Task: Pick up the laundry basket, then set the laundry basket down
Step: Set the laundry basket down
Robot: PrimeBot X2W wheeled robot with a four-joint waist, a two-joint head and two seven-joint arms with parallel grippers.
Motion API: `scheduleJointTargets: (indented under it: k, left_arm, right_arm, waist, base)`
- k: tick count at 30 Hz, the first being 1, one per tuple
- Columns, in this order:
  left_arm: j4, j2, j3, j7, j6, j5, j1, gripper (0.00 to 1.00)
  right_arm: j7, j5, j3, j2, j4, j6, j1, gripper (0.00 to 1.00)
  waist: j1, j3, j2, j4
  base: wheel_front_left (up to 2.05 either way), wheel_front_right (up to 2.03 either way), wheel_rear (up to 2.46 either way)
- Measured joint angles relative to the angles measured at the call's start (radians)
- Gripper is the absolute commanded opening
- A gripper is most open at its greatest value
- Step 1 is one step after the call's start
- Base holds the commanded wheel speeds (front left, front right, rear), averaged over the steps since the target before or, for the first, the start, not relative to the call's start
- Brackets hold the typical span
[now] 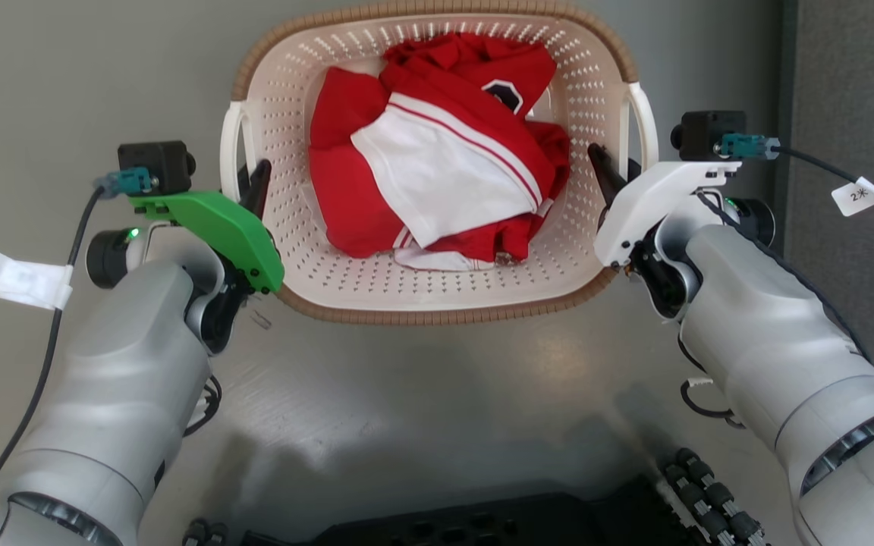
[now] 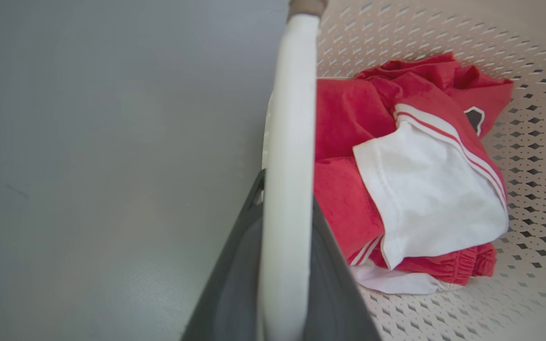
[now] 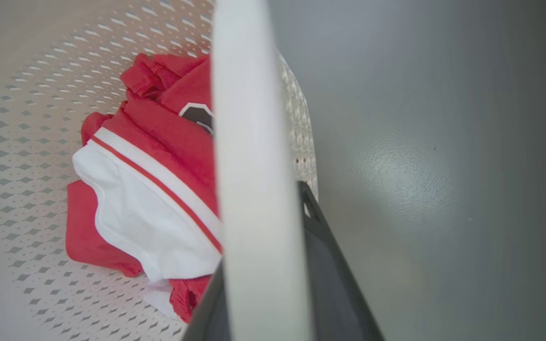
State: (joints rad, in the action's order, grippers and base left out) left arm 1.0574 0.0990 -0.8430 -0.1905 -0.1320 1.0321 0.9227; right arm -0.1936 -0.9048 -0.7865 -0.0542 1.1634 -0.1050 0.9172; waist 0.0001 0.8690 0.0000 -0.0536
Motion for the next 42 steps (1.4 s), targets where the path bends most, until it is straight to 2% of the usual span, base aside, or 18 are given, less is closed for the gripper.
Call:
scheduleJointTargets:
  k: [14, 25, 26, 27, 28, 29, 30, 42]
  left_arm:
    - [0.006, 0.003, -0.004, -0.021, 0.0, -0.006, 0.054, 0.0]
    - [0.017, -0.007, -0.012, -0.032, 0.0, -0.006, 0.066, 0.0]
    - [0.018, -0.008, -0.013, -0.033, 0.0, -0.006, 0.067, 0.0]
    - [0.019, -0.01, -0.013, -0.039, 0.0, -0.004, 0.067, 0.0]
    - [0.02, -0.012, -0.013, -0.039, 0.0, 0.0, 0.067, 0.26]
    - [0.021, -0.012, -0.012, -0.04, 0.0, 0.003, 0.067, 0.92]
    - [0.024, -0.012, -0.009, -0.039, 0.0, 0.007, 0.067, 1.0]
    - [0.035, -0.01, -0.022, -0.039, 0.0, 0.013, 0.067, 1.0]
  right_arm:
    - [-0.02, 0.01, -0.009, 0.002, 0.02, -0.002, 0.063, 0.0]
    - [-0.031, 0.01, -0.013, -0.002, 0.036, -0.008, 0.064, 0.0]
    - [-0.031, 0.01, -0.014, -0.002, 0.037, -0.008, 0.064, 0.03]
    - [-0.032, 0.01, -0.014, -0.002, 0.038, -0.008, 0.064, 0.13]
    - [-0.032, 0.01, -0.015, -0.002, 0.039, -0.008, 0.065, 0.34]
    - [-0.032, 0.01, -0.015, -0.003, 0.04, -0.01, 0.067, 0.55]
    - [-0.032, 0.01, -0.016, -0.005, 0.042, -0.015, 0.067, 1.0]
    - [-0.035, 0.006, -0.015, -0.007, 0.061, -0.019, 0.067, 1.0]
  waist:
    - [0.0, 0.083, 0.0, 0.005]
    - [-0.0001, 0.102, 0.0, 0.009]
    - [-0.0001, 0.102, 0.0, 0.01]
    - [-0.0001, 0.103, 0.0, 0.01]
    - [-0.0001, 0.103, 0.0, 0.01]
    - [-0.0001, 0.103, 0.0, 0.01]
    - [-0.0001, 0.103, 0.0, 0.01]
    - [-0.0001, 0.096, 0.0, 0.012]
  base:
    - [0.0, 0.0, 0.0]
    - [0.0, 0.0, 0.0]
    - [0.0, 0.0, 0.0]
    - [0.0, 0.0, 0.0]
    - [0.0, 0.0, 0.0]
    - [0.0, 0.0, 0.0]
    - [0.0, 0.0, 0.0]
    - [0.0, 0.0, 0.0]
